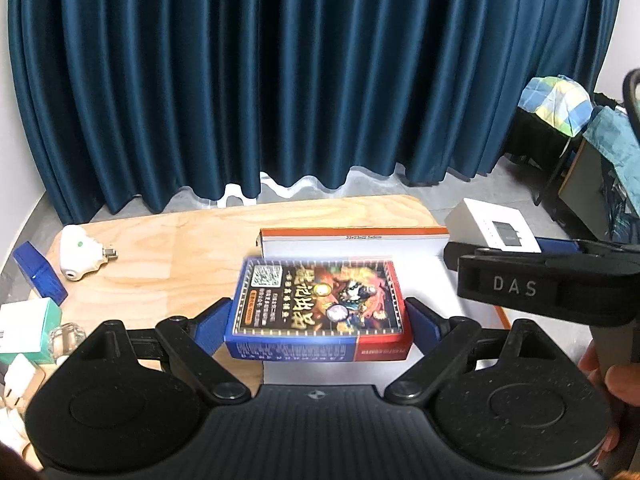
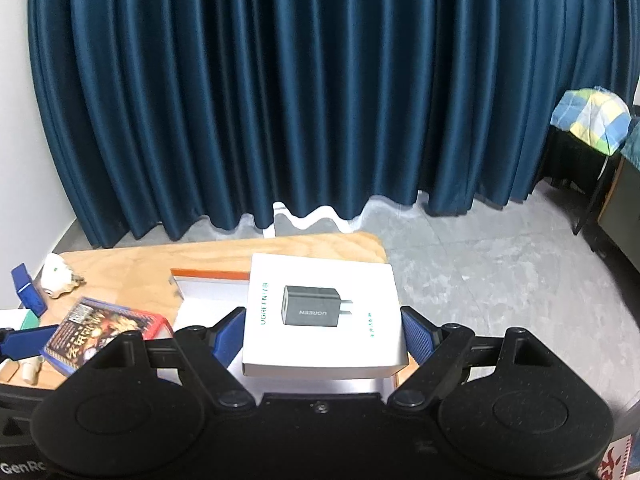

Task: Organize rigid objects
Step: 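Lower both boxes into the tray and open both tools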

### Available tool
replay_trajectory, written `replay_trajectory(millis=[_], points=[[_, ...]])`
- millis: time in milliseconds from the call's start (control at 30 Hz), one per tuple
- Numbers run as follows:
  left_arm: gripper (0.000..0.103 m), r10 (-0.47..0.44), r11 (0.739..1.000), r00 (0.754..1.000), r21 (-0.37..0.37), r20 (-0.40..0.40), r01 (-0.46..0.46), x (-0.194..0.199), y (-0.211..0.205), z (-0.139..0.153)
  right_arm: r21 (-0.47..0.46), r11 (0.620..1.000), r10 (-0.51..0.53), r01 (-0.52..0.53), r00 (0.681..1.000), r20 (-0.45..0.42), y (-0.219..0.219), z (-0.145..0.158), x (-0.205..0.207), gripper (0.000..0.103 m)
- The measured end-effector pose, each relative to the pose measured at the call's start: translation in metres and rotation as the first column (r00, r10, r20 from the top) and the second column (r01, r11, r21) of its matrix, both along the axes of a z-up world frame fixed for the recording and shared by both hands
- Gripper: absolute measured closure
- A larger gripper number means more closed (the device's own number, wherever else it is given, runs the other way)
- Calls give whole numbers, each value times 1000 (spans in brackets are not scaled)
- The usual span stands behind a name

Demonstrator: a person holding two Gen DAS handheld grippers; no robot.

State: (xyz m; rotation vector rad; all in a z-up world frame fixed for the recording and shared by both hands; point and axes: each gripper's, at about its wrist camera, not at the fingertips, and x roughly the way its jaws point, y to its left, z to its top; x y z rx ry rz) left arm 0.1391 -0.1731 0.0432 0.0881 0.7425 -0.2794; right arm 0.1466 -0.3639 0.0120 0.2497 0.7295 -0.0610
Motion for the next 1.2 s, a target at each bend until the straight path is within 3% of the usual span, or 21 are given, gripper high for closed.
replay_trajectory(millis=[800, 1067, 1167, 1200], points=[[11, -8, 1000, 999, 8, -43, 9, 29, -10, -23, 6, 1000, -12, 12, 997, -73, -3, -33, 34, 8], [11, -74, 995, 994, -70, -85, 68, 42, -16, -31, 34, 999, -12, 14, 998, -68, -5, -34, 39, 8], [10, -91, 991, 994, -100, -59, 84, 35, -12, -24, 24, 1000, -20, 20, 999, -39, -4, -26, 31, 8], [6, -97, 990, 993, -108, -61, 90, 34, -11, -21, 24, 999, -23, 24, 999, -27, -5, -22, 26, 8]])
